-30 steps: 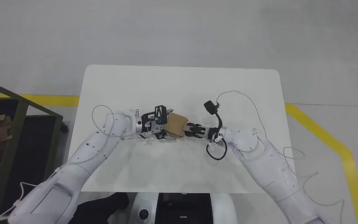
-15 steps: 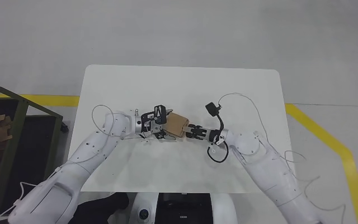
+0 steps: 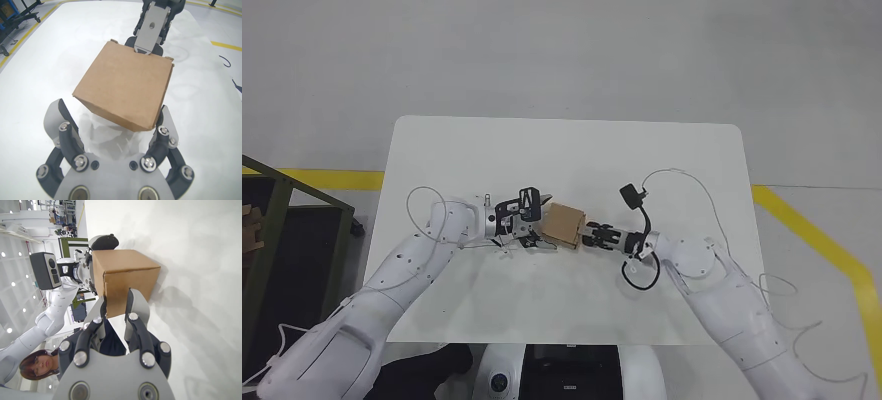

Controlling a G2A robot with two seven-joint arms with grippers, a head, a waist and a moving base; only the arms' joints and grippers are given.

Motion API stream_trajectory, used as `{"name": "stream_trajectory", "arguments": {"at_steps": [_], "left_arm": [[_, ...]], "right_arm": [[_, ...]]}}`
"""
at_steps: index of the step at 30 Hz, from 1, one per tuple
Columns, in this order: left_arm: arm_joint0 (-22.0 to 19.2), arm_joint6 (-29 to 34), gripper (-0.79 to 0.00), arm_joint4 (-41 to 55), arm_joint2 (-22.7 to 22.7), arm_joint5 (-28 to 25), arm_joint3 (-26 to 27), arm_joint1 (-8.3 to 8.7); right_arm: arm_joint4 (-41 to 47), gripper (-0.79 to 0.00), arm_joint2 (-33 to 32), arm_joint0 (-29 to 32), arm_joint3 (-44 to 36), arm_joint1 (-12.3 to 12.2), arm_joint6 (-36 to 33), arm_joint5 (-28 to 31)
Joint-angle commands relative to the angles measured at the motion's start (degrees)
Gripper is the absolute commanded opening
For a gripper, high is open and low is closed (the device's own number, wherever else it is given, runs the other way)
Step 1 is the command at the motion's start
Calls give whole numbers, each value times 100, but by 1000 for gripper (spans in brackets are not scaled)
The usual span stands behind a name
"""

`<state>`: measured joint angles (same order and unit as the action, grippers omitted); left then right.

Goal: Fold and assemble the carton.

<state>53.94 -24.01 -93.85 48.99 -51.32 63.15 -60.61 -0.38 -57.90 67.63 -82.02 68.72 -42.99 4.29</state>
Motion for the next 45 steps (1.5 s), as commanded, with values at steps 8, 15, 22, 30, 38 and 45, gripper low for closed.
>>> {"name": "stream_trajectory", "arguments": {"at_steps": [8, 15, 22, 30, 38, 45], "left_arm": [[6, 62, 0, 30, 16, -17, 37, 4], [-5, 117, 0, 40, -2, -27, 72, -4], [-14, 125, 0, 50, -2, -32, 84, -6], [-35, 144, 0, 72, -27, -51, 94, -19], [-88, 178, 0, 83, -111, -61, 66, -58], [-116, 188, 0, 90, -138, -59, 26, -74]], "right_arm": [[-293, -566, -196, 305, -429, -70, 277, -154], [-111, -662, -302, 397, -435, -102, 69, 89], [-62, -785, -175, 236, -255, -67, 33, 66], [-21, -785, -69, 121, -90, -35, 16, 77], [-1, -785, 98, -29, 15, 14, -16, 98], [-20, -785, 221, -140, 71, 51, -27, 92]]}}
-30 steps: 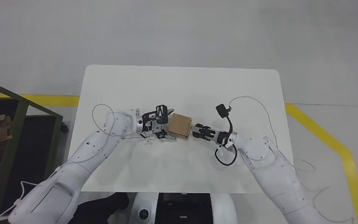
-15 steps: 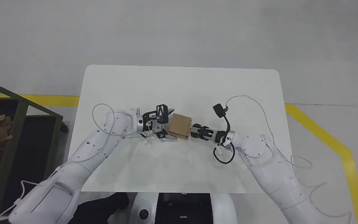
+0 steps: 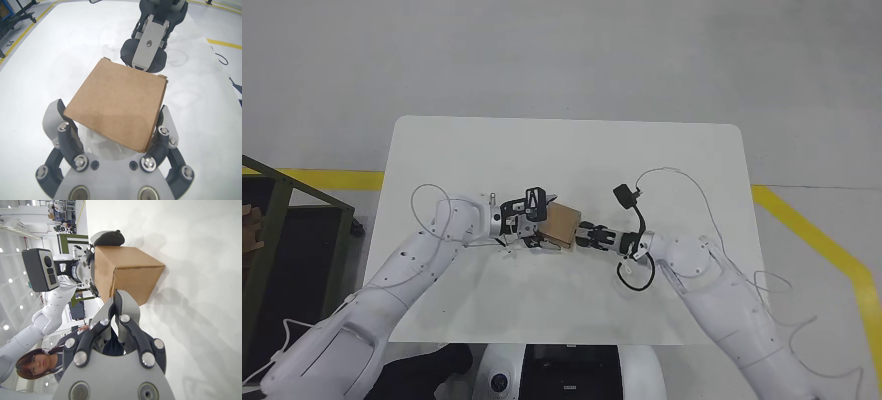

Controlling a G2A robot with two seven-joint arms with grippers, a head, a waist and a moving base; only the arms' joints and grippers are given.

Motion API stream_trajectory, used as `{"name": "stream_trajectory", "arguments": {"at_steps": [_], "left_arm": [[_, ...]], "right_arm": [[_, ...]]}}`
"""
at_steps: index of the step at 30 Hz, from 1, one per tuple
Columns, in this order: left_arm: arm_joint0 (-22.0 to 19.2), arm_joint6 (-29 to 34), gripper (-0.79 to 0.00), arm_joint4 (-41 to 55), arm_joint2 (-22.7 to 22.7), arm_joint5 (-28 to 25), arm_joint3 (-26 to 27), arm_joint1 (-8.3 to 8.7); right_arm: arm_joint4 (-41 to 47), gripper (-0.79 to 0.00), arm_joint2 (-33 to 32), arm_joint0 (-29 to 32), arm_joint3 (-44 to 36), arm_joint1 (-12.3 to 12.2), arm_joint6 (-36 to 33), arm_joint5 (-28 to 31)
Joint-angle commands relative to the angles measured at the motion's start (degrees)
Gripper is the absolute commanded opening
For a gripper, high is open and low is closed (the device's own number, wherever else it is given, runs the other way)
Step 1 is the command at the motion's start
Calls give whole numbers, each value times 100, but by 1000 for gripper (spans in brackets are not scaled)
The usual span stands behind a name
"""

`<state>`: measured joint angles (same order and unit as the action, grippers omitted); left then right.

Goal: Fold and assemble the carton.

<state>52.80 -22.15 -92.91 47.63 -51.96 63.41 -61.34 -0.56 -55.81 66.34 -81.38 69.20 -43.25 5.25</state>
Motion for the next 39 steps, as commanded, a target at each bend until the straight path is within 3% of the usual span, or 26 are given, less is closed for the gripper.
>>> {"name": "stream_trajectory", "arguments": {"at_steps": [1, 12, 18, 26, 28, 31, 39], "left_arm": [[-2, 0, 0, -8, -4, 10, 1, -2], [-2, -5, 0, 1, 13, 16, -8, 0], [124, -94, 0, -132, 161, 2, 40, 90], [809, -480, 0, -522, 787, -15, 684, 444], [1061, -680, 0, -558, 1083, 1, 886, 566], [1422, -1001, 0, -559, 1576, 18, 1131, 741], [1829, -1434, 0, -301, 2680, -111, 1443, 1030]], "right_arm": [[-4, -785, 28, -26, 18, 9, 2, -10], [-4, -770, -12, -4, 11, 9, 77, 42], [-131, -505, -337, 327, -367, -91, 196, 68], [-291, -394, -506, 611, -819, -160, 225, 61], [-349, -206, -506, 648, -906, -169, 208, 85], [-409, 0, -504, 695, -1029, -179, 201, 140], [-512, 0, -520, 793, -1254, -202, 226, 252]]}}
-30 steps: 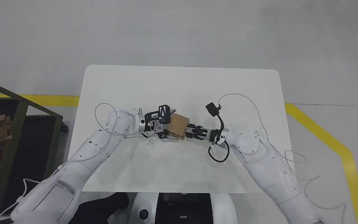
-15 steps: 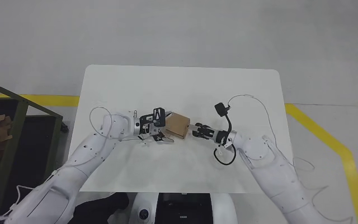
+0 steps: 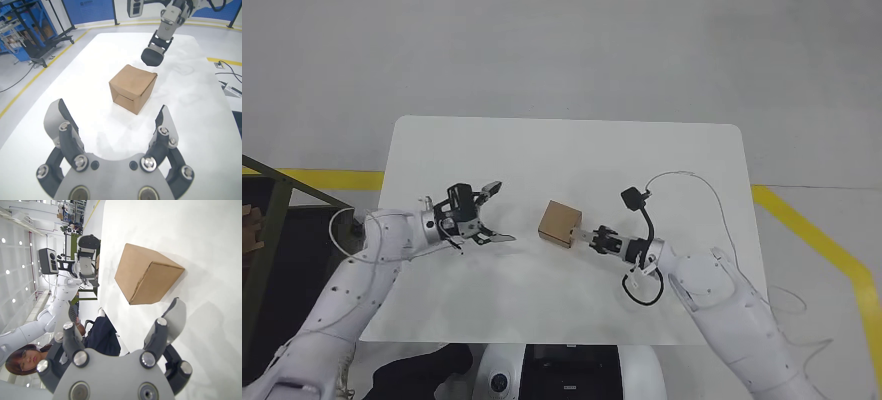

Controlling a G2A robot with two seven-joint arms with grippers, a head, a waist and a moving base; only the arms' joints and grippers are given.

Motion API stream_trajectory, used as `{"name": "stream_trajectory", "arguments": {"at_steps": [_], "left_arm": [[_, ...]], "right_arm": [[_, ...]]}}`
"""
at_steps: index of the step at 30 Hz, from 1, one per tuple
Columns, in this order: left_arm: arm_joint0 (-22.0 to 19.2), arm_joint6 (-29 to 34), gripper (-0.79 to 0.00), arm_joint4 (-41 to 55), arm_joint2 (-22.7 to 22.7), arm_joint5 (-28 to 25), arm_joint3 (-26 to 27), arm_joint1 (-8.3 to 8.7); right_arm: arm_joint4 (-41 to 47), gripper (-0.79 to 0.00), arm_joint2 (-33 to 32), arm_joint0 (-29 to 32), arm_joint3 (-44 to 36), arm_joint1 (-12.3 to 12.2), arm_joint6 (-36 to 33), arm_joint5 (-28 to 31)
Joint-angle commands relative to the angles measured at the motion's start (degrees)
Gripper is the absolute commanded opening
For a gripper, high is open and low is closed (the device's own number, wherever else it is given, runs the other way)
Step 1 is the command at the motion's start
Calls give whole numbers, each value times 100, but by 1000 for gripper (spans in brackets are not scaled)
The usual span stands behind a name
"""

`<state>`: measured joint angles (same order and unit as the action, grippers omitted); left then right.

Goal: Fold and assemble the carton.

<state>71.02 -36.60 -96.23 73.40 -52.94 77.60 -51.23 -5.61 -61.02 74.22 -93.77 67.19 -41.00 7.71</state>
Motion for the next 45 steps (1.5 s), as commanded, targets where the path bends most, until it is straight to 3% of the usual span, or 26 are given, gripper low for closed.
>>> {"name": "stream_trajectory", "arguments": {"at_steps": [1, 8, 14, 18, 24, 37, 45], "left_arm": [[7, 28, 0, 72, 203, -57, 65, 42], [-262, 487, 0, 550, 713, -506, 124, 137], [-456, 900, 0, 937, 983, -506, -77, 216], [-601, 988, 0, 1333, 864, -506, -281, 308], [-601, 988, 0, 1333, 864, -506, -281, 308], [-601, 988, 0, 1333, 864, -506, -281, 308], [-601, 988, 0, 1333, 864, -506, -281, 308]], "right_arm": [[-26, 0, 5, 11, -41, -3, 5, 15], [-269, 0, 107, 48, -241, 0, 124, -26], [-583, 0, 217, 106, -431, 8, 338, -172], [-751, 0, 267, 129, -540, 14, 464, -287], [-1093, 0, 327, 172, -715, 25, 750, -502], [-2921, 0, 1363, 103, -1348, 201, 1194, -2213], [-2517, 0, 1610, -162, -1321, 294, 495, -1990]]}}
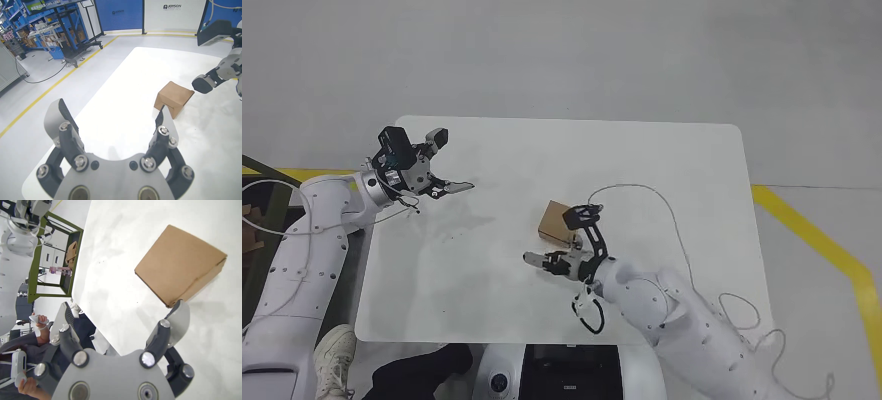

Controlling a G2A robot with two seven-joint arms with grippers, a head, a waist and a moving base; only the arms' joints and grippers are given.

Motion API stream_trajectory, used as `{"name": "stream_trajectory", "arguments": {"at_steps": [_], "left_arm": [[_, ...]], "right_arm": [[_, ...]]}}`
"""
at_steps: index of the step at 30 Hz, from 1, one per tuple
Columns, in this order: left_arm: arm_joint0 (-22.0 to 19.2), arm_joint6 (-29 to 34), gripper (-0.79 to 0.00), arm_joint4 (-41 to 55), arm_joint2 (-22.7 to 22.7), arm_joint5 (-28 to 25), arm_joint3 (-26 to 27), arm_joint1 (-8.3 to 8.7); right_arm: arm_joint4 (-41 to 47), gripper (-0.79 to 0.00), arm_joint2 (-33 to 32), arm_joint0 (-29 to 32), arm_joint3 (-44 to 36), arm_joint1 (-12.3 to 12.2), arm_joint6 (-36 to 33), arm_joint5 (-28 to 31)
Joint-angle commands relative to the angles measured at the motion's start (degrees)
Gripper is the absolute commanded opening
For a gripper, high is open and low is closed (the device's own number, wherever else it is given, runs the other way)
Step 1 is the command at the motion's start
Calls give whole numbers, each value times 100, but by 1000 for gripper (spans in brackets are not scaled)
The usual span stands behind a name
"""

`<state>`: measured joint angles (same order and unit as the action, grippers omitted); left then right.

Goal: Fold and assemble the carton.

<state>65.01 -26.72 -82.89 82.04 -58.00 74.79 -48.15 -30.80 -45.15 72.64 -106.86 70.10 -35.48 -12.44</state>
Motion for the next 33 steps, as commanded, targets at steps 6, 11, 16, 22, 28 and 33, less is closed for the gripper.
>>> {"name": "stream_trajectory", "arguments": {"at_steps": [6, 11, 16, 22, 28, 33], "left_arm": [[0, 0, 0, 0, 0, 0, 0, 0], [0, 0, 0, 0, 0, 0, 0, 0], [0, 0, 0, 0, 0, 0, 0, 0], [0, 0, 0, 0, 0, 0, 0, 0], [0, 0, 0, 0, 0, 0, 0, 0], [0, 0, 0, 0, 0, 0, 0, 0]], "right_arm": [[274, 0, 173, -220, 250, 64, -483, 290], [615, 0, 320, -527, 669, 177, -588, 355], [860, 0, 293, -729, 980, 256, -469, 297], [775, 0, 28, -646, 924, 229, -237, 12], [370, 0, -340, -375, 555, 139, 30, -400], [-347, 0, -445, -190, 250, 51, -14, -398]]}}
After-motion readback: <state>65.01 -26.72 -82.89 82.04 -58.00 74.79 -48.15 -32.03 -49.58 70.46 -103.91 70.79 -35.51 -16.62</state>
